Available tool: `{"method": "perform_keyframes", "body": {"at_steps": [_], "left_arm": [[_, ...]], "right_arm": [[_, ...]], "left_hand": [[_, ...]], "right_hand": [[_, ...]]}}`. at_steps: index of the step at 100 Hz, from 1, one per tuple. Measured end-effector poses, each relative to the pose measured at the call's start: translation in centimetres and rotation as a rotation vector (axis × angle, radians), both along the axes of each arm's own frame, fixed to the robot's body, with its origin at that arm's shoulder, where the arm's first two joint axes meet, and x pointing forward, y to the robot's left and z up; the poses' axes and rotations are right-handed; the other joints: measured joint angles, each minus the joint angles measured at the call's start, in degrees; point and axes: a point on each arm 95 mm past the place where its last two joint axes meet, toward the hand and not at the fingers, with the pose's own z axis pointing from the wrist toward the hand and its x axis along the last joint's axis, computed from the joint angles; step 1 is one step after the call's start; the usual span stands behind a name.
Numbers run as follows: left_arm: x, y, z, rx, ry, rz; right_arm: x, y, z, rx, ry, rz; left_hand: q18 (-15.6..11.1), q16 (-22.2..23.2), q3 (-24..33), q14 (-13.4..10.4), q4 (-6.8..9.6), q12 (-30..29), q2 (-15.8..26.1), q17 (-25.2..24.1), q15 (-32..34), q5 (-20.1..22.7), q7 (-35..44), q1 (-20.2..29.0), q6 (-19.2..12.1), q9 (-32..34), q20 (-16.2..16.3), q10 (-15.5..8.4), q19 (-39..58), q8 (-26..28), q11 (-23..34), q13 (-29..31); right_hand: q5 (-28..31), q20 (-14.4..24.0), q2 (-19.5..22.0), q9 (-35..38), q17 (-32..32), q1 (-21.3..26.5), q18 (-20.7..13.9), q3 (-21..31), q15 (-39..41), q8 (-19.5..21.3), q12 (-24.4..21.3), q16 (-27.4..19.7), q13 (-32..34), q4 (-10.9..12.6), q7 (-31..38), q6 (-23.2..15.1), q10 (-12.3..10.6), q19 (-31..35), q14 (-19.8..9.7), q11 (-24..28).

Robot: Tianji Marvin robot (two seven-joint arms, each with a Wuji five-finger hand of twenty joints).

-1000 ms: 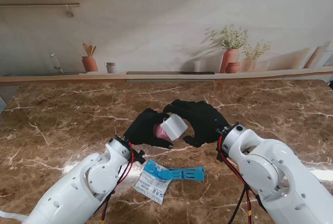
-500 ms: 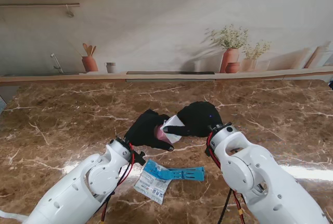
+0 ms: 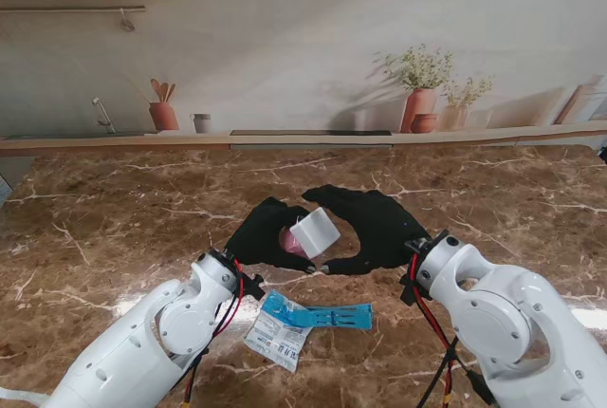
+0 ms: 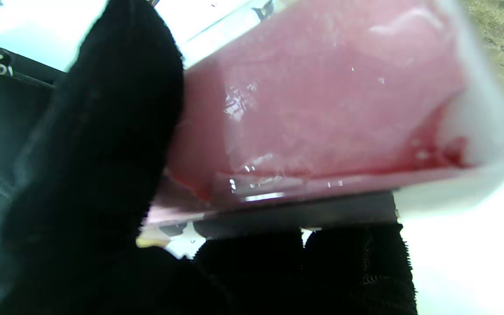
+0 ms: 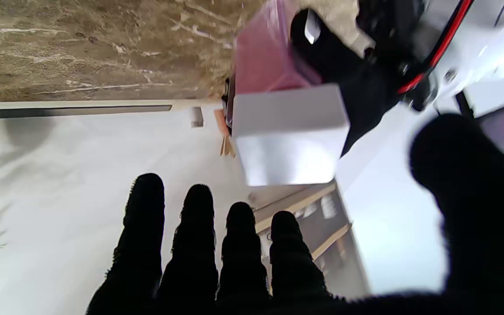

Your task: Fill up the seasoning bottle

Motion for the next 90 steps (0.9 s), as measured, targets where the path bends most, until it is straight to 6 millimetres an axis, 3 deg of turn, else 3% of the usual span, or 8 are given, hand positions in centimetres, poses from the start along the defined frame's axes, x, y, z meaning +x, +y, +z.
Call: {"method": "perform_keyframes", "body": {"at_steps": [6,12,18,26,48,64,83,90], "left_arm": [[0.0,0.0,0.0,0.001,-0.001,0.000],[0.0,0.0,0.0,0.001,-0.003,0.000],[-0.1,-0.1,0.1,0.002,-0.005,-0.002],[-0.1,-0.1,0.3,0.002,-0.009,-0.004],[-0.2,-0.3,0.4,0.004,-0.009,-0.011],[-0.1,-0.1,0.3,0.009,-0.002,-0.005],[-0.1,0.0,0.0,0.018,0.008,-0.001],[-0.1,0.0,-0.1,0.019,0.010,0.001]], "right_arm": [[0.1,-0.1,0.2,-0.069,-0.045,0.008],[0.4,-0.2,0.2,-0.088,-0.066,0.008],[0.7,0.0,0.1,-0.078,-0.066,0.011],[1.2,0.4,-0.5,-0.060,-0.064,0.014],[2.4,1.3,-1.7,-0.049,-0.097,0.006],[2.7,1.9,-1.9,0.028,-0.171,-0.045],[2.9,2.7,-2.2,0.044,-0.220,-0.116],[2.9,3.0,-2.2,0.038,-0.268,-0.151]], "left_hand": [[0.00,0.00,0.00,0.00,0.00,0.00,0.00,0.00,0.00,0.00,0.00,0.00,0.00,0.00,0.01,0.00,0.00,0.00,0.00,0.00],[0.00,0.00,0.00,0.00,0.00,0.00,0.00,0.00,0.00,0.00,0.00,0.00,0.00,0.00,0.01,0.00,0.00,0.00,0.00,0.00],[0.00,0.00,0.00,0.00,0.00,0.00,0.00,0.00,0.00,0.00,0.00,0.00,0.00,0.00,0.01,0.00,0.00,0.00,0.00,0.00],[0.00,0.00,0.00,0.00,-0.01,0.00,0.00,0.00,0.00,0.00,0.00,0.00,0.00,0.00,0.01,0.00,0.00,0.00,0.00,0.00],[-0.01,0.00,0.00,0.00,-0.01,0.00,0.00,0.00,0.00,0.01,0.00,0.00,0.00,0.00,0.01,0.00,0.00,0.00,0.00,0.00],[-0.03,0.00,0.00,-0.11,-0.05,0.00,0.00,0.00,0.00,0.01,0.00,0.00,0.10,0.00,0.01,0.00,0.00,0.00,0.00,0.00],[-0.34,0.51,0.00,-0.16,-0.63,0.00,0.00,0.00,0.43,0.05,0.01,-0.01,0.51,0.04,0.01,0.02,0.00,0.00,0.13,0.03],[-0.46,0.51,0.00,-0.18,-0.66,0.00,0.00,0.00,0.46,0.05,0.21,-0.01,0.67,0.05,0.01,0.09,0.00,0.00,0.28,0.03]], "right_hand": [[-0.01,0.69,-3.83,-1.16,-0.48,6.92,-0.50,6.18,0.81,-1.67,-0.73,-0.18,-1.22,-1.24,-0.09,-0.05,0.36,-1.86,-0.05,0.01],[-0.01,1.20,-7.90,-1.36,-0.49,8.36,-0.55,15.93,2.12,-1.99,-1.21,-0.71,-1.70,-4.20,-0.09,-0.28,0.58,-2.54,-0.04,0.40],[-0.07,1.82,-10.08,-1.36,-0.39,8.30,-0.57,19.11,3.57,3.68,-1.24,-0.71,-1.92,-5.98,1.57,-1.79,0.58,-2.54,-0.08,1.96],[-0.60,1.86,-11.33,-1.09,-0.07,8.12,-0.59,19.18,5.17,10.50,-1.24,-0.71,-1.79,-7.14,5.97,-4.39,0.58,-2.54,-0.38,4.46],[6.57,1.91,-11.88,3.81,1.76,4.43,-0.60,19.25,11.06,17.56,1.50,-0.54,-0.34,-8.29,10.14,-8.16,-1.35,-1.32,-0.65,10.20],[21.56,3.31,-13.42,18.75,4.31,-3.75,-0.52,14.73,16.59,17.56,8.02,3.98,6.92,-11.80,12.77,-10.83,-3.95,3.53,-1.75,16.46],[31.79,6.86,-13.86,39.53,12.69,-10.71,0.12,11.32,25.59,14.80,16.37,11.54,21.78,-12.49,13.29,-13.30,-6.10,16.00,-2.20,22.22],[37.08,7.55,-13.87,45.54,16.56,-12.85,0.17,7.39,29.12,13.35,18.01,13.69,27.15,-12.49,13.29,-13.06,-6.21,22.47,-2.20,24.11]]}}
